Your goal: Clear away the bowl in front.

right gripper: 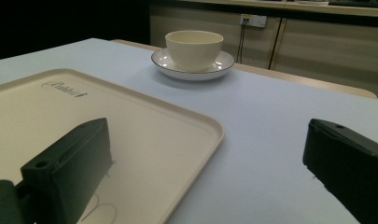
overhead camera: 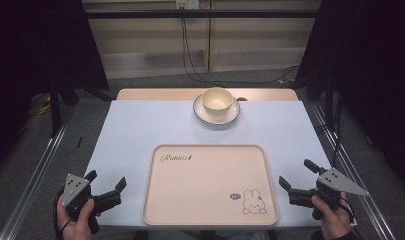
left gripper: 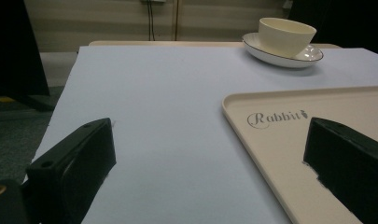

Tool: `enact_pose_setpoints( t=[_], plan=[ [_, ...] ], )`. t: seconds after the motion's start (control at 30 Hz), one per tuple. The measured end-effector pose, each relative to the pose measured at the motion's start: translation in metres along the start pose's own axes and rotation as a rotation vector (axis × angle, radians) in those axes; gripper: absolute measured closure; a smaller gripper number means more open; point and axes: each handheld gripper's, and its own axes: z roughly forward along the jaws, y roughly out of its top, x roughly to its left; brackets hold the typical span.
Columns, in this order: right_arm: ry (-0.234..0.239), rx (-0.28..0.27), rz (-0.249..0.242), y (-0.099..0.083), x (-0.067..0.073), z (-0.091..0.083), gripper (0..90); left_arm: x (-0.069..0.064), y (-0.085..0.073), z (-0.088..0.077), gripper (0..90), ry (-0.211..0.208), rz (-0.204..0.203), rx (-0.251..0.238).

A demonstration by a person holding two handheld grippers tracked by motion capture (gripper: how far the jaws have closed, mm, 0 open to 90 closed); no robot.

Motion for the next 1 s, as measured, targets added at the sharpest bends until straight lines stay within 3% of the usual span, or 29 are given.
enact_pose_setpoints(
  t=[0.37,0.47,0.53,0.57,0.73,0.8,1.0],
  plan=[
    [0.017,-0.002,0.003,-0.001,0.000,0.001,1.0,-0.002,0.001,0.000,1.3,0.009,0.016,-0.002],
    [0.024,-0.004,-0.003,-0.001,0.001,0.001,1.0,-0.003,0.001,0.000,1.6,-0.014,0.021,0.011],
    [0.025,-0.004,0.000,-0.001,0.001,0.001,1.0,-0.005,0.002,0.001,1.8,-0.026,0.054,0.021],
    [0.023,-0.004,0.000,-0.001,0.000,0.001,1.0,-0.010,0.004,0.002,1.1,-0.017,0.099,0.019],
    [0.015,0.004,-0.006,-0.002,0.001,0.001,1.4,-0.016,0.004,0.006,1.8,-0.054,0.090,0.011],
    [0.021,0.004,-0.002,-0.002,0.000,0.001,1.4,-0.019,0.005,0.008,2.0,-0.055,0.069,0.000],
    [0.026,-0.010,-0.004,-0.001,0.002,0.001,1.4,-0.028,0.007,0.013,2.0,-0.078,0.084,-0.012]
  ],
)
